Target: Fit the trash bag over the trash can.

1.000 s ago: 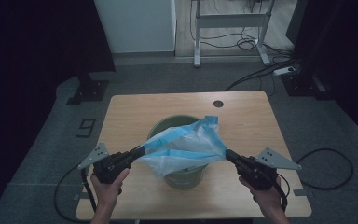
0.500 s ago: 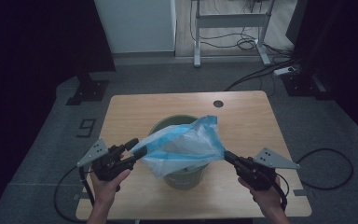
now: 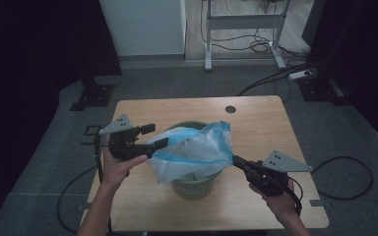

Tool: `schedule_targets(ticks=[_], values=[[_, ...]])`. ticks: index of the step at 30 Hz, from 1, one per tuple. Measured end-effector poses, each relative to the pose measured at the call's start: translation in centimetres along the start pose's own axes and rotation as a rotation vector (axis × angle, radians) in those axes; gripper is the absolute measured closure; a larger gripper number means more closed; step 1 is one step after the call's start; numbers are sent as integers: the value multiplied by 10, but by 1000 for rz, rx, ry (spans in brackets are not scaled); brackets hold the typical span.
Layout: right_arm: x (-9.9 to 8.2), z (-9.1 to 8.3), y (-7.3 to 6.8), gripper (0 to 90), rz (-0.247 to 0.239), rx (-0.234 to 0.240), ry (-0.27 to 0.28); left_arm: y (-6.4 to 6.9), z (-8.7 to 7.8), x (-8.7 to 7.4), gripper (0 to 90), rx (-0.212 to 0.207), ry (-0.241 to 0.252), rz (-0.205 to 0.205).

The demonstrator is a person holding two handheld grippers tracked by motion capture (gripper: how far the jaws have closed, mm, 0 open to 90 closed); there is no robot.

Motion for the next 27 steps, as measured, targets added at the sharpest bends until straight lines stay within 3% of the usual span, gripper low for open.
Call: schedule_targets(ticks=[5, 9, 13, 14, 16, 19, 20, 22, 23, 24, 27], values=[[0, 1, 0, 893, -6, 3, -4, -4, 13, -4, 301, -21, -49, -2], [0, 1, 1, 894, -10, 5, -7, -2, 21, -10, 482, -43, -97, 20], [1, 1, 1, 893, -14, 3, -7, 0, 23, -12, 756, -54, -120, 33], [1, 1, 1, 893, -14, 3, -7, 1, 23, -12, 756, -56, -123, 36], [1, 0, 1, 893, -13, 3, -6, 1, 23, -12, 876, -29, -117, 44], [-4, -2, 1, 893, -7, 6, -14, -2, 20, -7, 900, 18, -68, 32], [-6, -2, 1, 891, -7, 9, -17, -3, 16, -3, 900, 34, -29, 21], [-8, -4, -1, 796, -6, 21, -22, -1, 13, -1, 900, 39, -13, 26], [-8, -4, -1, 796, -6, 21, -22, -1, 13, -1, 900, 39, -13, 26], [-3, -7, -3, 669, 3, 24, -10, 2, 12, -1, 900, 44, -8, 30], [12, -10, -3, 549, 11, 9, 14, 5, 12, 1, 900, 45, 2, 34]])
Point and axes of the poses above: each handheld gripper's, and its own axes: z roughly forward along the jaws, x roughly out of its top, y roughly to its right, the point moved 10 cm from there along z, roughly forward along the jaws, and after that the axes turned 4 degrees about z, right-handed, at the moved point
